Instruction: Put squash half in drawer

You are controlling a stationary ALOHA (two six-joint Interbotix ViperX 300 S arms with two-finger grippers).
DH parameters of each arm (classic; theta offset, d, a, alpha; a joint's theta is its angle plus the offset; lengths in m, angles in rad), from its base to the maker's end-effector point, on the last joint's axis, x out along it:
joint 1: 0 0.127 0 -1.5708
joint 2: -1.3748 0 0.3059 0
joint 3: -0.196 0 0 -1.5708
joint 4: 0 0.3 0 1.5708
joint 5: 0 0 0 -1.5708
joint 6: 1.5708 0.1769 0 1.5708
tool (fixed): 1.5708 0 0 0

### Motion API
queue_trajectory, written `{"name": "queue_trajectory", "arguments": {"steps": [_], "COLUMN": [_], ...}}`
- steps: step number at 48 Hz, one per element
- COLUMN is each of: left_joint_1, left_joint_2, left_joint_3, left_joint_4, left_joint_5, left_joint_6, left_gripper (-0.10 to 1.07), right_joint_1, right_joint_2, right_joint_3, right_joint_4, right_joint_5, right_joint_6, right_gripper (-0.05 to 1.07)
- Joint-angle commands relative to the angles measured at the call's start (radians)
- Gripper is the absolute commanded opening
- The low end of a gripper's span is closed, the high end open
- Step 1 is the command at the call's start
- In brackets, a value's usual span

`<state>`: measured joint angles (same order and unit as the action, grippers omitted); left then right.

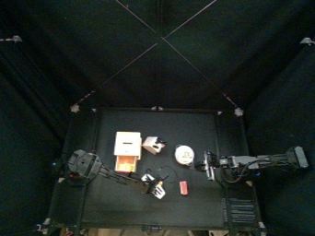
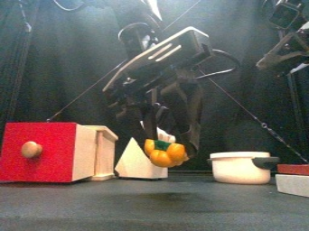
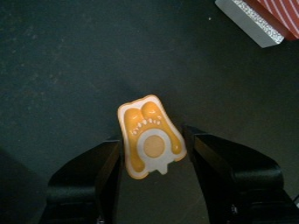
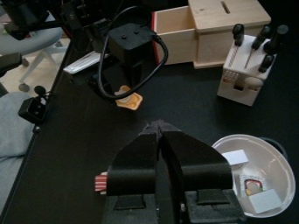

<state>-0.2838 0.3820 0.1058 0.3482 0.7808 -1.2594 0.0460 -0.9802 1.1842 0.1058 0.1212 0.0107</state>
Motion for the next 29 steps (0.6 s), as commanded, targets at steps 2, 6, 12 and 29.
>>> {"name": "queue_trajectory", "arguments": {"steps": [2, 6, 12, 29], "left_joint_1": [0.006, 0.014, 0.023, 0.026], "left_joint_2": [-0.052, -0.081, -0.149, -0.333], "left_joint_3": [-0.005, 0.009, 0.037, 0.124], "left_joint_4": [0.008, 0.017, 0.025, 0.029], "left_joint_5": [0.006, 0.038, 0.118, 0.272], "left_joint_6": [0.002, 0.009, 0.037, 0.101], "left_gripper": [0.74, 0.74, 0.74, 0.74], "right_joint_1": [0.003, 0.003, 0.003, 0.003], "right_joint_2": [0.011, 0.011, 0.011, 0.012], "right_joint_3": [-0.023, -0.023, -0.023, -0.023], "right_joint_4": [0.005, 0.005, 0.005, 0.002], "right_joint_5": [-0.003, -0.003, -0.003, -0.003], "right_joint_6": [0.000, -0.002, -0.002, -0.002], "right_gripper": [0.02, 0.02, 0.02, 0.02]}}
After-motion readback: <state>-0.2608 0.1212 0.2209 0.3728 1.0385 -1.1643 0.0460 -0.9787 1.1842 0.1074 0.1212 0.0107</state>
